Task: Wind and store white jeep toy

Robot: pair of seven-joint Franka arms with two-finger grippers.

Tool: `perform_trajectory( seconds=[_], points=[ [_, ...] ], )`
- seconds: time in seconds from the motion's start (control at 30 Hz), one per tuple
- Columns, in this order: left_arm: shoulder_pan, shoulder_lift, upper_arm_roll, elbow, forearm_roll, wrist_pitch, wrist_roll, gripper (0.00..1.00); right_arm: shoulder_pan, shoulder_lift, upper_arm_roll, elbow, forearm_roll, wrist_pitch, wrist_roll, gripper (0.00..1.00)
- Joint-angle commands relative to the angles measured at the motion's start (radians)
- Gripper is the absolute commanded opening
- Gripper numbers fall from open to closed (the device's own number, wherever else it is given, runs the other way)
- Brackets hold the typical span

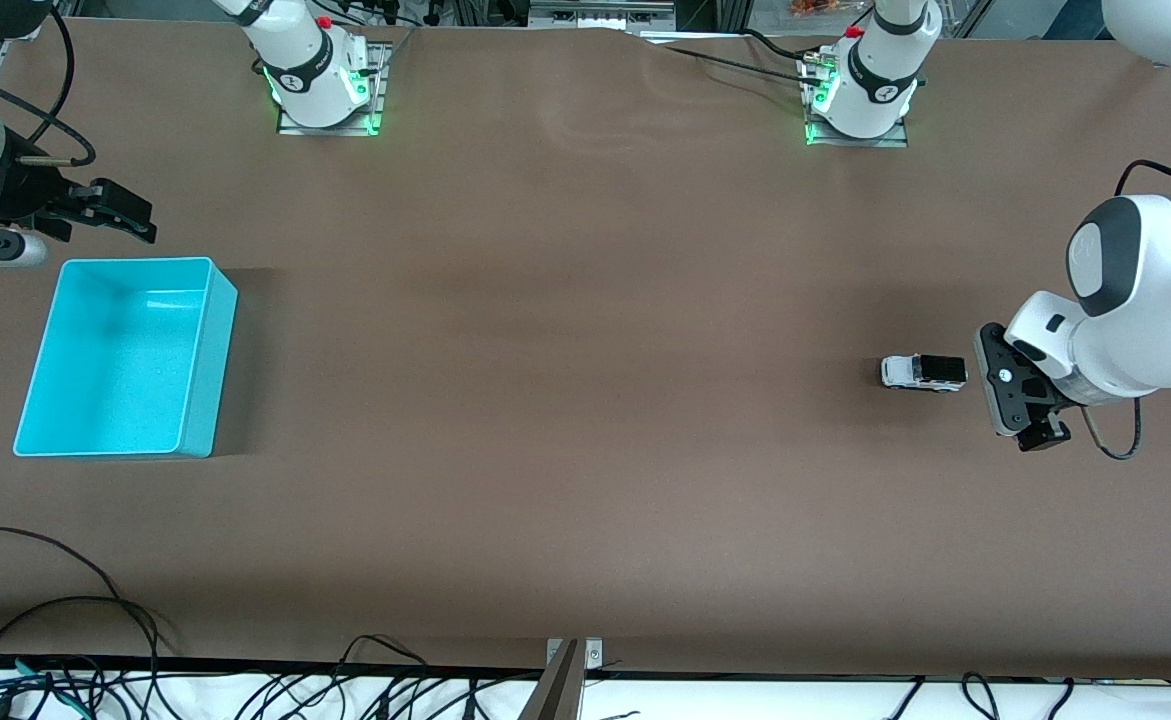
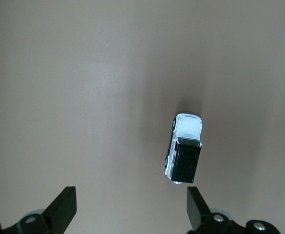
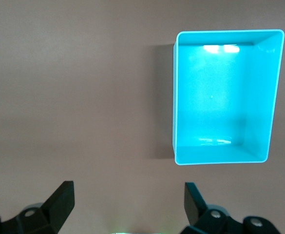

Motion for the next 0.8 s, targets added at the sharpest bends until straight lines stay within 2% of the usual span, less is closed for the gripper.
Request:
perform_trajectory(
  seconds=[0.0,0.17,0.4,0.63,0.77],
  points=[
    [-0.006,0.004,0.002,0.012,0.029,-0.008,0.013,1.0,-0.005,0.003,-0.001,0.012,0.011,-0.014,-0.007,1.0],
    [0.003,0.016,0.004,-0.001,0.024,-0.006,0.011,1.0,-0.005,0.003,0.001,0.012,0.011,-0.014,-0.007,1.0],
    [0.0,-0.017,0.004,-0.066,0.027,0.009,0.009,1.0,-0.005,0.004,-0.001,0.012,0.011,-0.014,-0.007,1.0],
    [0.003,-0.143,0.004,-0.302,0.024,0.193,-0.001,1.0,-0.005,0.003,-0.001,0.012,0.011,-0.014,-0.007,1.0],
    [0.007,-0.177,0.007,-0.377,0.024,0.218,-0.004,1.0,-0.005,0.004,-0.001,0.012,0.011,-0.014,-0.007,1.0]
  ],
)
